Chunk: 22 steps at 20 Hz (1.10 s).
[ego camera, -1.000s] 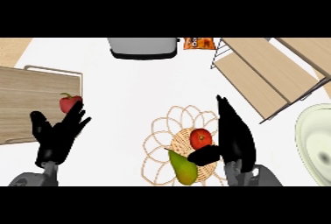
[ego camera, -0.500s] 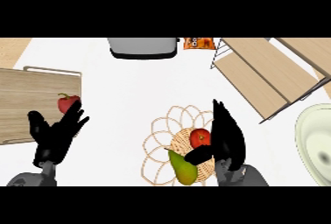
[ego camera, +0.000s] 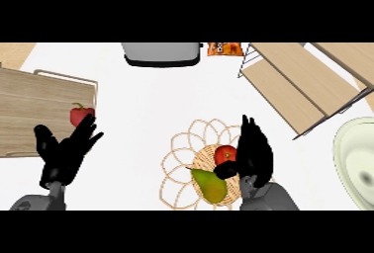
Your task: Pick the tomato from the placemat and place it in the tiered shelf
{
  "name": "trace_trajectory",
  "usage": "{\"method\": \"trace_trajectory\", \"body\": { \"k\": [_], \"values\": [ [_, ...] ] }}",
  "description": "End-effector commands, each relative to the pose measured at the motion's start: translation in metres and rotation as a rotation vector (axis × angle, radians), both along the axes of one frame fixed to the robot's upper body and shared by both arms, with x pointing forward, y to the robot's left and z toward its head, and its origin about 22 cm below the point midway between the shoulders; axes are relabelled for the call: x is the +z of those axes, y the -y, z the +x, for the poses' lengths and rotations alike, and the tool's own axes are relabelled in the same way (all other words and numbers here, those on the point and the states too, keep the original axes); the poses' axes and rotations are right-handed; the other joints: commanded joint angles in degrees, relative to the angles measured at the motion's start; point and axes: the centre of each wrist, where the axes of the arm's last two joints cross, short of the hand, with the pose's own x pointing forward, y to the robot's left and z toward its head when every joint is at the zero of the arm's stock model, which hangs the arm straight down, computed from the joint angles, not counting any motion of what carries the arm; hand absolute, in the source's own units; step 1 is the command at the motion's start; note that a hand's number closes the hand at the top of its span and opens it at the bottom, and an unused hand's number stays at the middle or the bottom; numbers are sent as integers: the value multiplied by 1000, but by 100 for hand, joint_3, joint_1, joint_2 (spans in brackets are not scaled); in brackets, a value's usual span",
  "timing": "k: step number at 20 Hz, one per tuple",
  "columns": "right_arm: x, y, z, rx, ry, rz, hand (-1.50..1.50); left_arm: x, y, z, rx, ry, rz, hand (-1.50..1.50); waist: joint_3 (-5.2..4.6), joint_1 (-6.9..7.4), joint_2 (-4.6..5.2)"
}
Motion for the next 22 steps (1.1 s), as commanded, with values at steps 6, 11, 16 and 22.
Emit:
{"method": "trace_trajectory", "body": {
  "k": [6, 11, 16, 22],
  "values": [
    [-6, -8, 1, -85, 7, 18, -150, -5, -3, 2, 33, -50, 17, 0, -34, 8, 39],
    [-28, -10, 6, -54, 19, 22, -150, -10, 2, -2, 49, -62, 18, 0, -34, 15, 42],
    [-46, 2, 21, 199, -163, -53, 150, -13, 7, -12, 20, -71, 17, 0, -33, 59, 52],
    [-34, -28, 10, 180, -57, 58, 150, -7, 2, -5, 29, -60, 12, 0, -33, 29, 40]
  ]
}}
